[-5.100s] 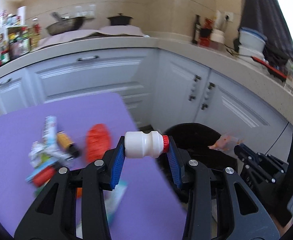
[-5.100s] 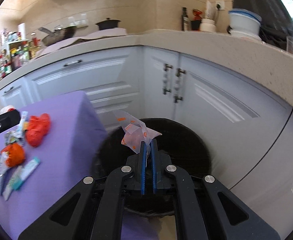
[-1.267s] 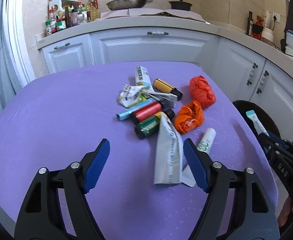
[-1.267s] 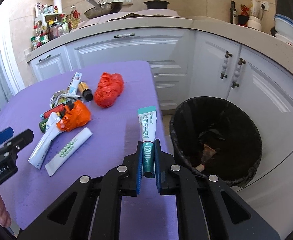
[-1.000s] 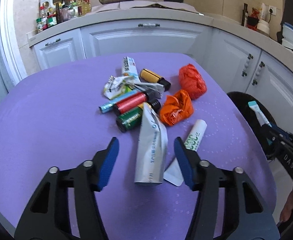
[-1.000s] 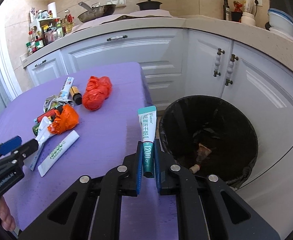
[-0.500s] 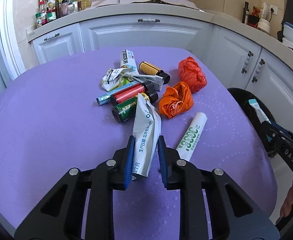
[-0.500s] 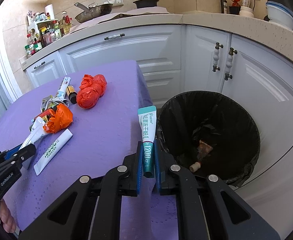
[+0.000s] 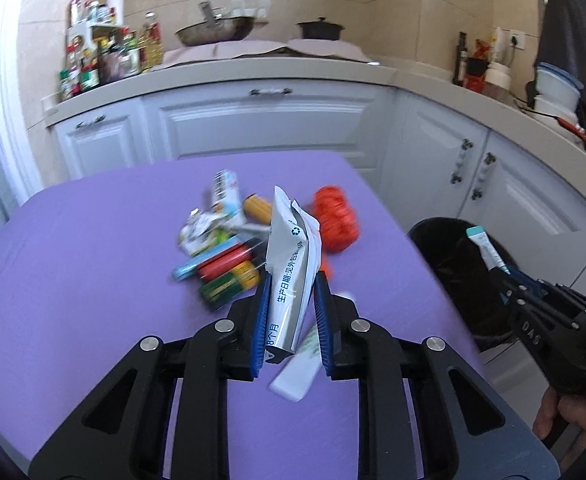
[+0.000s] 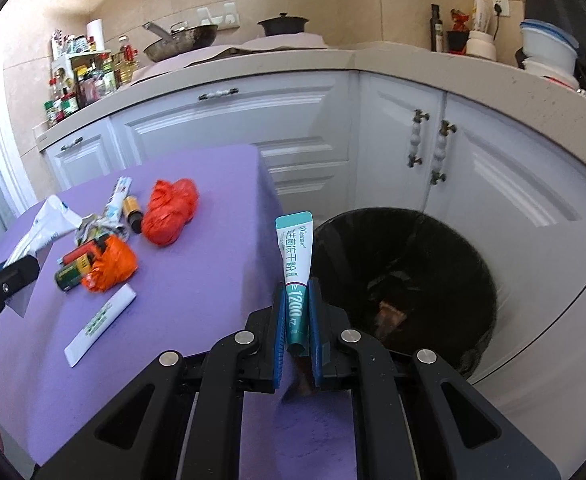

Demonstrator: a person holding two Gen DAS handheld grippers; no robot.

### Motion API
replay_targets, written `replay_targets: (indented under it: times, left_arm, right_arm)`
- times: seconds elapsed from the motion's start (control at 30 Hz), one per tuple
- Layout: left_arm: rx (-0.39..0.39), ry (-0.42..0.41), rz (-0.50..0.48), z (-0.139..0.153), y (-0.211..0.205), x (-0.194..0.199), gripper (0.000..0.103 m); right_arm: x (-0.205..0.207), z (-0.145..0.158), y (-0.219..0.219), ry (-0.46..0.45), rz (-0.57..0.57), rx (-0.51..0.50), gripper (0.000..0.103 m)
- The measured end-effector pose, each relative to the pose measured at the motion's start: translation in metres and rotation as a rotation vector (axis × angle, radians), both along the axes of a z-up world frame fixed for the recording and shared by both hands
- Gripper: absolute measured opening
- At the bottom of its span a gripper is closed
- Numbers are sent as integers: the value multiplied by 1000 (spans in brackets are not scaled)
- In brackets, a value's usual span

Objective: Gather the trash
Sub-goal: 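Carry both tubes over the black bin and open both tools to drop them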

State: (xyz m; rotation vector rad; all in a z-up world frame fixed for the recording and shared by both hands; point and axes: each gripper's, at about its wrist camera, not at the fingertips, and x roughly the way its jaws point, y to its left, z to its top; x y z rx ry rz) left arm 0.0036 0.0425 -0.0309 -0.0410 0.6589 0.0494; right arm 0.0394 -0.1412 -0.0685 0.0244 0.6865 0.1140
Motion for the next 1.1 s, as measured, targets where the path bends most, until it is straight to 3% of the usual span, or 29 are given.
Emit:
replay_targets:
  times: [0.53, 0.97, 1.1]
  left_arm:
    - [10, 18, -229, -13, -107, 84, 21]
    - [36, 81, -285, -38, -161, 134, 21]
    - [33, 83, -278, -41, -166, 143, 27]
  right_arm:
    - [39, 0, -65, -21, -148, -44, 11]
    - [70, -17, -98, 4, -209, -40, 11]
    - [77, -19, -106, 0, -224, -35, 13]
